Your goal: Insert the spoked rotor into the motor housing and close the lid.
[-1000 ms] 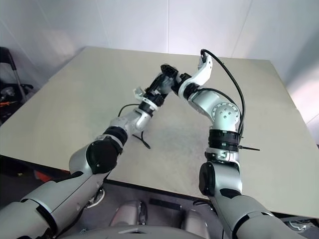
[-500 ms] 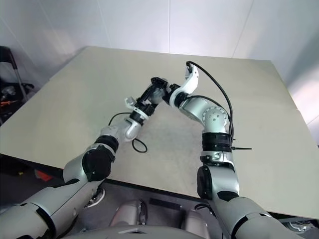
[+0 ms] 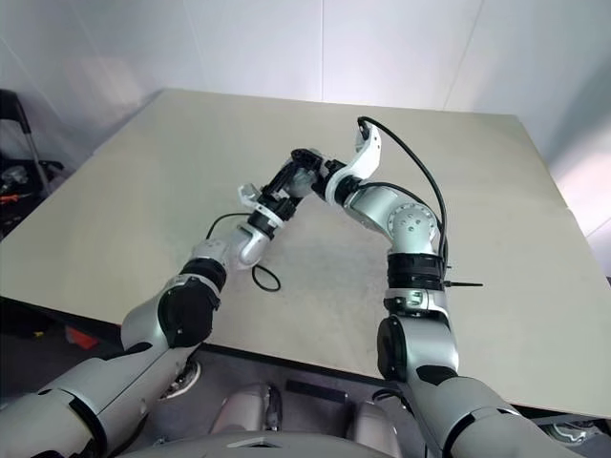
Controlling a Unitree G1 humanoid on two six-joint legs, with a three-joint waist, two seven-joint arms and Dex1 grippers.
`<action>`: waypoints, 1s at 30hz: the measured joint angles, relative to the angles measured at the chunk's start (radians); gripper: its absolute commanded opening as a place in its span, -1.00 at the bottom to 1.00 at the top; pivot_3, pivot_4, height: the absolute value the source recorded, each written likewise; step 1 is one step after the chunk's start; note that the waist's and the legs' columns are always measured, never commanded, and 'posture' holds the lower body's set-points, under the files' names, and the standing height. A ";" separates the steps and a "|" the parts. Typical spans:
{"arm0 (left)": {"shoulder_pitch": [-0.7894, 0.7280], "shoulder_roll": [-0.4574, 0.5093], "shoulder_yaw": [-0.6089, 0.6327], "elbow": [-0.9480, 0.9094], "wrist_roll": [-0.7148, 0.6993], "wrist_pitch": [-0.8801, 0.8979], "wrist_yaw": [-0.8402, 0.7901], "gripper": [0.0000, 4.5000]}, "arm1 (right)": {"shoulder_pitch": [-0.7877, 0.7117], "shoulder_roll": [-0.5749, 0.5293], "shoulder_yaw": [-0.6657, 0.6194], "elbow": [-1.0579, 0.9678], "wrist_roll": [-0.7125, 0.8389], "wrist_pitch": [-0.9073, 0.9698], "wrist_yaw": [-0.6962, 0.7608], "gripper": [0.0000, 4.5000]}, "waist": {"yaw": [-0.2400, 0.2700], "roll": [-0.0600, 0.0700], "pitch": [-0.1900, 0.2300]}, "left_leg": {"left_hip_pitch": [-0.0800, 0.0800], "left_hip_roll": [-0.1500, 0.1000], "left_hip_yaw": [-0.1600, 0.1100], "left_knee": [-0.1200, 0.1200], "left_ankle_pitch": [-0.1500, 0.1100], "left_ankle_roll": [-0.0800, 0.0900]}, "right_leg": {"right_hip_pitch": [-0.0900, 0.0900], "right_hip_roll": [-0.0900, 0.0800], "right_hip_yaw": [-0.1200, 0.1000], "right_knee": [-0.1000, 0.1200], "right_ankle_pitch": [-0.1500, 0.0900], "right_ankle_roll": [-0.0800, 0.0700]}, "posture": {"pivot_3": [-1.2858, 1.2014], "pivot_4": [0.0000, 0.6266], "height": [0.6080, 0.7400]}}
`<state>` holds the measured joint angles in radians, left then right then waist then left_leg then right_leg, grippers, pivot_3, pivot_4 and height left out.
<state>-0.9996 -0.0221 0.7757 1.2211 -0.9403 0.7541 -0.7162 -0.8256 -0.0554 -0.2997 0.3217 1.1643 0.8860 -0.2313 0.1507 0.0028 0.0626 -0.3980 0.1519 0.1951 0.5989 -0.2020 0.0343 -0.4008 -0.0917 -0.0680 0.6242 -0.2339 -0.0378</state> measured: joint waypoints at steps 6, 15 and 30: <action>-0.005 0.000 0.000 0.000 -0.007 0.004 -0.007 0.02 | 0.001 0.001 -0.012 0.000 0.023 -0.006 -0.008 -0.07 | -0.001 0.000 0.000 | 0.000 0.000 0.000 0.000 0.000 0.000 | 0.000 0.000 0.000 0.000 0.000 0.000 | 0.03 -1.00 1.00; -0.005 0.000 0.000 0.000 -0.007 0.005 -0.007 0.02 | 0.001 0.001 -0.012 0.000 0.021 -0.006 -0.007 -0.07 | 0.000 0.000 0.000 | 0.000 0.000 0.000 0.000 0.000 0.000 | 0.000 0.000 0.000 0.000 0.000 0.000 | 0.03 -1.00 1.00; -0.005 0.000 -0.002 0.000 -0.006 0.004 -0.010 0.02 | 0.001 0.001 -0.012 0.000 0.018 -0.006 -0.002 -0.07 | 0.000 0.000 0.000 | 0.000 0.000 0.000 0.000 0.000 0.000 | 0.000 0.000 0.000 0.000 0.000 0.000 | 0.03 -1.00 1.00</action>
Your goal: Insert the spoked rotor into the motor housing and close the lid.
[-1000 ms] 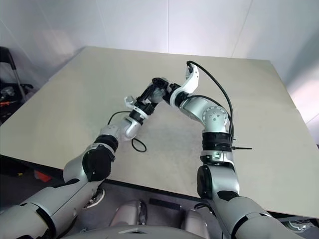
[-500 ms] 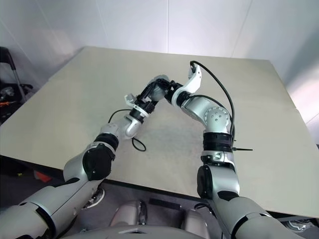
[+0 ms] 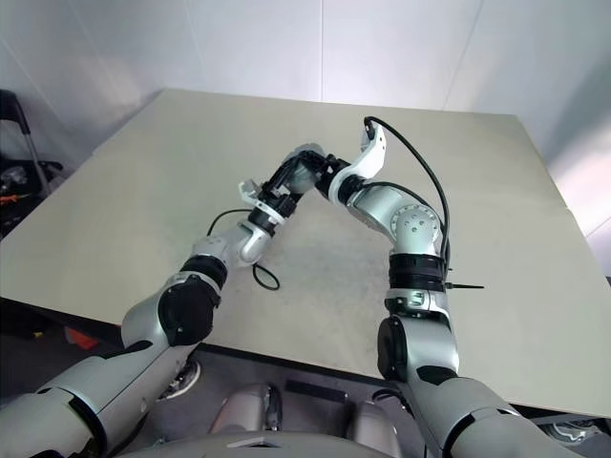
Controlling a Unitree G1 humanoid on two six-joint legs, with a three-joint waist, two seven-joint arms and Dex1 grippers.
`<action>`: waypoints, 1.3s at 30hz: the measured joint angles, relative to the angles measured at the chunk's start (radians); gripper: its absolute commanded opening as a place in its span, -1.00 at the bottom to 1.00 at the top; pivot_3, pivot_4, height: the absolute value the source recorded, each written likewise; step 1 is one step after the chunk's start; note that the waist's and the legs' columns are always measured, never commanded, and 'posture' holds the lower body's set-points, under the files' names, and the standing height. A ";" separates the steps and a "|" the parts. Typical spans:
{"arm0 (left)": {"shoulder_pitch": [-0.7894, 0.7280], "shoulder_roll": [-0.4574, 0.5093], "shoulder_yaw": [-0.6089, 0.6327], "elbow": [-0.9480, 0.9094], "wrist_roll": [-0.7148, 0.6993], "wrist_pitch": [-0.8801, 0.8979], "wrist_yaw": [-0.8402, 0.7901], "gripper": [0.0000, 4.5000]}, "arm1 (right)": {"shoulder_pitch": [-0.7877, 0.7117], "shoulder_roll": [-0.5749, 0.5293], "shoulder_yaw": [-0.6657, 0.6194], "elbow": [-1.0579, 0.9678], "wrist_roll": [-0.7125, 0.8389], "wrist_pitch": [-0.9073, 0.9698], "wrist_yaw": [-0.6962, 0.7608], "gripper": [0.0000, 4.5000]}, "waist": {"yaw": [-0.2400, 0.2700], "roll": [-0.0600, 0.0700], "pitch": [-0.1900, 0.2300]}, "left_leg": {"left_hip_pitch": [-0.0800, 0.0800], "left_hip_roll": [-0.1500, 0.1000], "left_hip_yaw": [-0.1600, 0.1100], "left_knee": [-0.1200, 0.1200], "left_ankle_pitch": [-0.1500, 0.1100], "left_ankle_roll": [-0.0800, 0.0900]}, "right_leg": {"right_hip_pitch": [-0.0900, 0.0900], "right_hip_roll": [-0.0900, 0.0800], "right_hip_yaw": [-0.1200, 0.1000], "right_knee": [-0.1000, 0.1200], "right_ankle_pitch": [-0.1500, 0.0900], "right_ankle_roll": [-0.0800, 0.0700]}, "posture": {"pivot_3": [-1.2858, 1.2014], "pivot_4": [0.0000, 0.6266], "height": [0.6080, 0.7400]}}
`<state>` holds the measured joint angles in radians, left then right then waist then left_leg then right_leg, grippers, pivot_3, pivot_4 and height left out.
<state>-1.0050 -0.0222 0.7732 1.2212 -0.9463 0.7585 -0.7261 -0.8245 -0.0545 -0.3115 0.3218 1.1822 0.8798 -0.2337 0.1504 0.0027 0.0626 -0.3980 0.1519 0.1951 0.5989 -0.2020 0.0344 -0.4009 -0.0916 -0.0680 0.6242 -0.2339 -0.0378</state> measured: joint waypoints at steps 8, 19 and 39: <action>0.037 0.091 -0.010 -0.028 0.032 -0.110 0.020 0.58 | 0.010 -0.083 -0.055 -0.017 -0.083 -0.042 -0.040 -0.07 | 0.003 -0.001 0.001 | 0.000 0.000 -0.001 0.000 0.000 -0.001 | 0.000 0.000 -0.001 0.000 0.000 0.000 | 0.03 -1.00 1.00; 0.036 0.073 -0.010 -0.065 0.029 -0.128 0.020 0.58 | 0.021 -0.055 -0.102 -0.018 -0.125 -0.037 -0.052 -0.07 | -0.001 -0.001 0.001 | -0.001 0.000 -0.001 0.000 0.000 0.000 | -0.001 0.000 -0.001 0.000 0.000 0.000 | 0.03 -1.00 1.00; 0.039 0.055 -0.030 -0.065 0.027 -0.042 0.015 0.58 | -0.070 -0.007 -0.208 -0.046 0.062 0.035 -0.106 -0.07 | 0.000 -0.001 0.001 | -0.001 0.000 -0.001 0.000 0.002 0.003 | -0.001 0.000 -0.001 0.001 0.000 0.000 | 0.03 -1.00 1.00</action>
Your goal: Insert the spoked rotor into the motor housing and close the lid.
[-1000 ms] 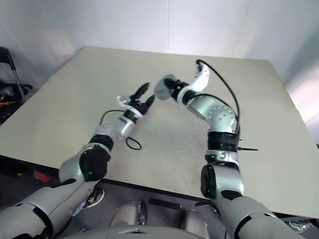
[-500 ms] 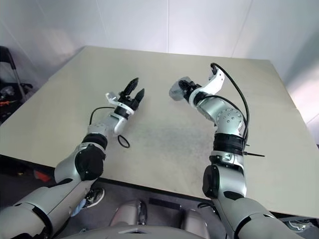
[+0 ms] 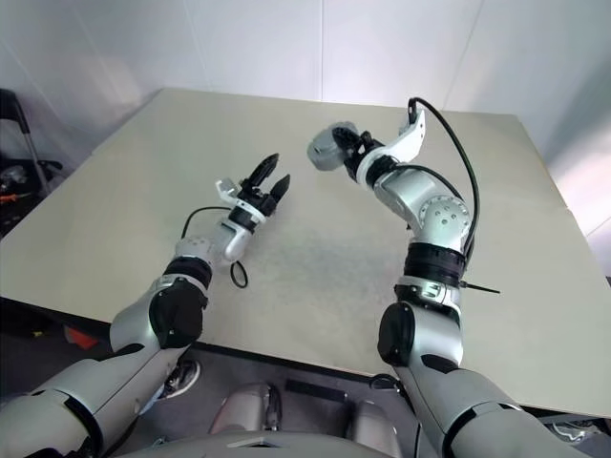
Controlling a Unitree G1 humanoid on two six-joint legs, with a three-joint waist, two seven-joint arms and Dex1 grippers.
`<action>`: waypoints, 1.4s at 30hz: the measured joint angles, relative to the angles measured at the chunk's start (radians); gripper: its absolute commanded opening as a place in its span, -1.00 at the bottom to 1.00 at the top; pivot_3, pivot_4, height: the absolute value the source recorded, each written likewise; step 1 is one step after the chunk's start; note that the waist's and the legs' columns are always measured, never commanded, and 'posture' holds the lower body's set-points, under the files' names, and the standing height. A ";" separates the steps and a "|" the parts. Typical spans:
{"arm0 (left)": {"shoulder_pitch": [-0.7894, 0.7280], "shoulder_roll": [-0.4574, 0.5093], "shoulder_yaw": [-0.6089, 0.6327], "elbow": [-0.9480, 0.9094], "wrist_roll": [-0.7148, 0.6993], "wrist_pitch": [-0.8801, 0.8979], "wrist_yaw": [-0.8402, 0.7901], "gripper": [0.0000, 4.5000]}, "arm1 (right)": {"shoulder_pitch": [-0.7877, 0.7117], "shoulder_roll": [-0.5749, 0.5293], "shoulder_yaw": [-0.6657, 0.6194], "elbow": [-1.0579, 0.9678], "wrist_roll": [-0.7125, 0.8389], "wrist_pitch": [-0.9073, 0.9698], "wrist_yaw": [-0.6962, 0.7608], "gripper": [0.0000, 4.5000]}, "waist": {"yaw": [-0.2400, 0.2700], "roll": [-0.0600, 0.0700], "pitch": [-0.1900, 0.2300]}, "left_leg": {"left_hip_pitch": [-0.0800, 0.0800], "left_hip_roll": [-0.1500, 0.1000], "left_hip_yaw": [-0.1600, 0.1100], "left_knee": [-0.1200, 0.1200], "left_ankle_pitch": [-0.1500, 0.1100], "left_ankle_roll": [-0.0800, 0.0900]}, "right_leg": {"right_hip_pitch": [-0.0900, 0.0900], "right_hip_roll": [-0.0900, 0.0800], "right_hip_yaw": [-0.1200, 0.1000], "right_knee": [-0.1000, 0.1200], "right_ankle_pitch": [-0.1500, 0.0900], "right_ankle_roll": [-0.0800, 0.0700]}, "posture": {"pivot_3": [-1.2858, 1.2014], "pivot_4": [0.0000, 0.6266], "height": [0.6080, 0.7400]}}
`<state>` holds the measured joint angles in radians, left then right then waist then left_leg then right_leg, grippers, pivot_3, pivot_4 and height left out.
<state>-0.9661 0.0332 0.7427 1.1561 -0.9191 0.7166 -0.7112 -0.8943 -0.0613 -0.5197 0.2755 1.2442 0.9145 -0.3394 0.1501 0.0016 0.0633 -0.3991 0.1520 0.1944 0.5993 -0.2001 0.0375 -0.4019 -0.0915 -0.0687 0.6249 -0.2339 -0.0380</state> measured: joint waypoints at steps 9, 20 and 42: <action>0.000 -0.014 0.013 0.002 -0.029 0.135 -0.031 0.58 | 0.005 0.012 0.016 -0.007 0.045 0.035 -0.037 -0.07 | 0.000 0.000 0.000 | 0.000 0.000 0.000 0.000 -0.002 -0.003 | 0.000 0.000 0.000 0.000 0.000 0.000 | 0.03 -1.00 1.00; -0.043 -0.040 0.014 0.026 -0.031 0.135 -0.031 0.58 | 0.030 0.008 0.055 -0.037 0.046 0.036 -0.037 -0.07 | 0.001 0.000 0.000 | 0.000 0.000 0.000 0.000 -0.002 -0.003 | 0.000 0.000 0.000 0.000 0.000 0.000 | 0.03 -1.00 1.00; -0.120 -0.055 0.017 0.110 -0.004 0.048 -0.013 0.58 | 0.069 -0.014 0.081 -0.079 0.024 0.032 -0.027 -0.07 | 0.002 0.000 0.000 | -0.001 0.000 0.000 0.000 -0.002 -0.003 | 0.000 0.000 0.000 0.000 0.000 0.000 | 0.03 -1.00 1.00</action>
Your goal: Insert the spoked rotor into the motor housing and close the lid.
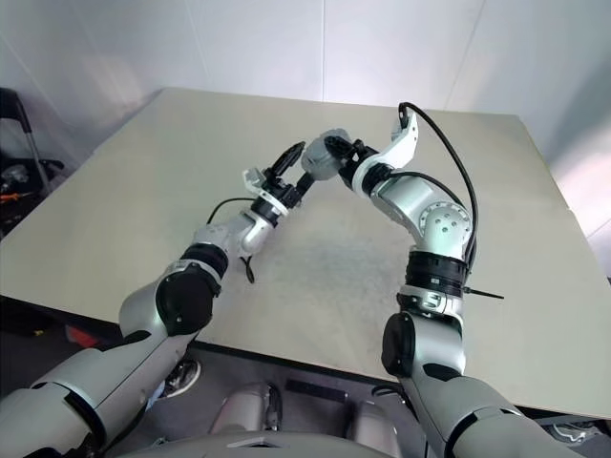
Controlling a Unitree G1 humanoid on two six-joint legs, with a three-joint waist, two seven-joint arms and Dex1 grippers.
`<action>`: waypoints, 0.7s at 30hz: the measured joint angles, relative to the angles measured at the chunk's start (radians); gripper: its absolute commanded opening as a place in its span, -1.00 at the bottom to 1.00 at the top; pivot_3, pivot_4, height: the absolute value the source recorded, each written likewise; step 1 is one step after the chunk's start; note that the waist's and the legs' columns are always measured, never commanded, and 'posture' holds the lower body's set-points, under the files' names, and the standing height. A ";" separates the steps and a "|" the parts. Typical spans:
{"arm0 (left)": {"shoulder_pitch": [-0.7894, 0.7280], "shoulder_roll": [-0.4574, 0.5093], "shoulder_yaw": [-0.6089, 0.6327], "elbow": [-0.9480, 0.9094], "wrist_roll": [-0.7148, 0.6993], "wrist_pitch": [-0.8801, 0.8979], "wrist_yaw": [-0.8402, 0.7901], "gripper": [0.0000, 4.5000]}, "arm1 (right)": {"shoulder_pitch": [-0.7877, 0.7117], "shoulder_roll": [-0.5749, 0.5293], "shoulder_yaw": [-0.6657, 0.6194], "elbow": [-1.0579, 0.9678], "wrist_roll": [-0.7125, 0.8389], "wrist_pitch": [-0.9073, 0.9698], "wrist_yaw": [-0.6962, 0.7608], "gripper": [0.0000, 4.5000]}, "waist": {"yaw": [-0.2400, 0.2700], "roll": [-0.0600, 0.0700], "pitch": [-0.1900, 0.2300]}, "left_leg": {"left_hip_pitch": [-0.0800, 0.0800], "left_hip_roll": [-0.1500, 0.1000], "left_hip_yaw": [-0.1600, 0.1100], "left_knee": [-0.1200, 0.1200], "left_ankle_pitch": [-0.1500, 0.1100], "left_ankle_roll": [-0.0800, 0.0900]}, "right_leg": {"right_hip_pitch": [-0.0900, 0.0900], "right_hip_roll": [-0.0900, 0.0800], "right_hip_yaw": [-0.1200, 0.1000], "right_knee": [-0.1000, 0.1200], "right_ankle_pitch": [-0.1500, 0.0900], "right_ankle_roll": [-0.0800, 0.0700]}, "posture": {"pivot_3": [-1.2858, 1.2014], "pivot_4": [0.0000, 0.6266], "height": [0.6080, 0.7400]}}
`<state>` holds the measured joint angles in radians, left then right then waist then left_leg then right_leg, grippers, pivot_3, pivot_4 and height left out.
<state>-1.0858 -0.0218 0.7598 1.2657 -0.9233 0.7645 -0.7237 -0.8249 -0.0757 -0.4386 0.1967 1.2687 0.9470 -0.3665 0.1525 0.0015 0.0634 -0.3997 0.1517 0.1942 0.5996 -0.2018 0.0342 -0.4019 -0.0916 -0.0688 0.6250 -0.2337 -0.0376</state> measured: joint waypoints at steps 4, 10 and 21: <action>-0.006 -0.006 0.000 0.006 0.007 -0.014 0.006 0.58 | 0.003 -0.001 0.000 -0.006 -0.007 0.000 0.000 -0.07 | 0.000 0.000 0.000 | 0.000 0.000 0.000 0.000 0.000 0.000 | 0.000 0.000 0.000 0.000 0.000 0.000 | 0.03 -1.00 1.00; -0.018 -0.030 -0.007 0.017 0.025 -0.016 0.009 0.58 | 0.007 0.006 0.008 -0.006 -0.011 0.001 0.001 -0.07 | 0.000 0.000 0.000 | 0.000 0.000 0.000 0.000 0.000 0.000 | 0.000 0.000 0.000 0.000 0.000 0.000 | 0.03 -1.00 1.00; -0.033 -0.039 0.020 0.024 0.020 0.003 -0.010 0.58 | 0.008 0.008 -0.010 -0.015 0.051 0.030 0.004 -0.07 | -0.001 0.000 0.000 | 0.000 0.000 0.000 0.001 0.000 0.001 | 0.000 0.000 0.000 0.001 0.000 0.000 | 0.03 -1.00 1.00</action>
<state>-1.1193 -0.0607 0.7794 1.2901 -0.9036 0.7673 -0.7335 -0.8172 -0.0674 -0.4490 0.1820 1.3201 0.9769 -0.3621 0.1519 0.0015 0.0634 -0.3999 0.1520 0.1941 0.6009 -0.2015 0.0352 -0.4019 -0.0917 -0.0689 0.6258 -0.2337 -0.0377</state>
